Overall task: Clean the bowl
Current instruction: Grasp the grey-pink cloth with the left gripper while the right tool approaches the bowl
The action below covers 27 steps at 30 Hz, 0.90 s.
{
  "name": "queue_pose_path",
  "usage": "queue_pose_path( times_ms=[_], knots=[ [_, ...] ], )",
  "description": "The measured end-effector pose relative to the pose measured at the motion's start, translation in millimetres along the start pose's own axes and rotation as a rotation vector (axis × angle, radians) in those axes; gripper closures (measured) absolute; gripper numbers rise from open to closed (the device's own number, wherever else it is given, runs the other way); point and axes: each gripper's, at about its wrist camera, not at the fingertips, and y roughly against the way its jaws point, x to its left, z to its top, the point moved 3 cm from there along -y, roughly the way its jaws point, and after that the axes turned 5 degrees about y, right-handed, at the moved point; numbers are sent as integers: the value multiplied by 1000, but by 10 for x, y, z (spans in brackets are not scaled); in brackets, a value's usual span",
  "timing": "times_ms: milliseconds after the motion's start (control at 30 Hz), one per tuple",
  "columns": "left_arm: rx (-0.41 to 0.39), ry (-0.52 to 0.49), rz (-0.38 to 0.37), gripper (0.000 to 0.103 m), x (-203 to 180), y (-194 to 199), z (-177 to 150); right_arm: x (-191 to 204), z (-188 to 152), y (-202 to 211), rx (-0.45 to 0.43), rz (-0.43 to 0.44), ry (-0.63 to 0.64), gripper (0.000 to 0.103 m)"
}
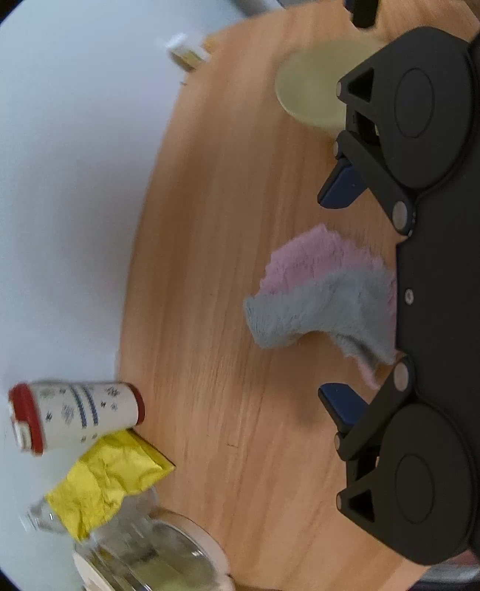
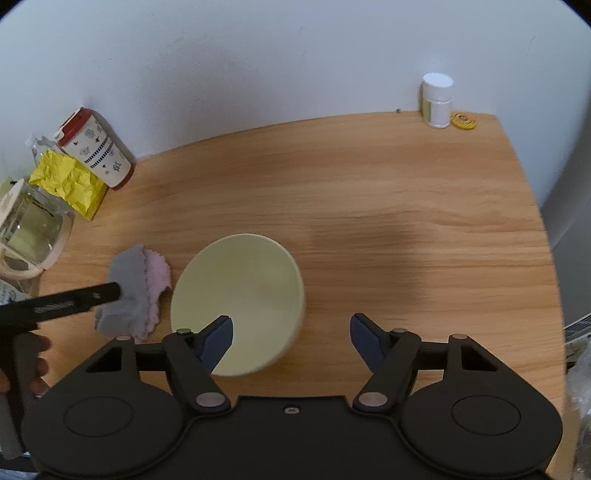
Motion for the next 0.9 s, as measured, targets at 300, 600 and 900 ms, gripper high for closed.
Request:
queue_pose_path(
  times_ms=[300,600,900],
  knots=[
    [-16,-145,-74,1,9,-210,93,134,33,-195,24,-93,2,34],
    [4,-265,-149,11,8,-316,104,9,-13,-250,69,-149,-103,57],
    [6,-369,-217,30,48,-353,64,20,-2,-257,83,-153,-182,57]
  ],
)
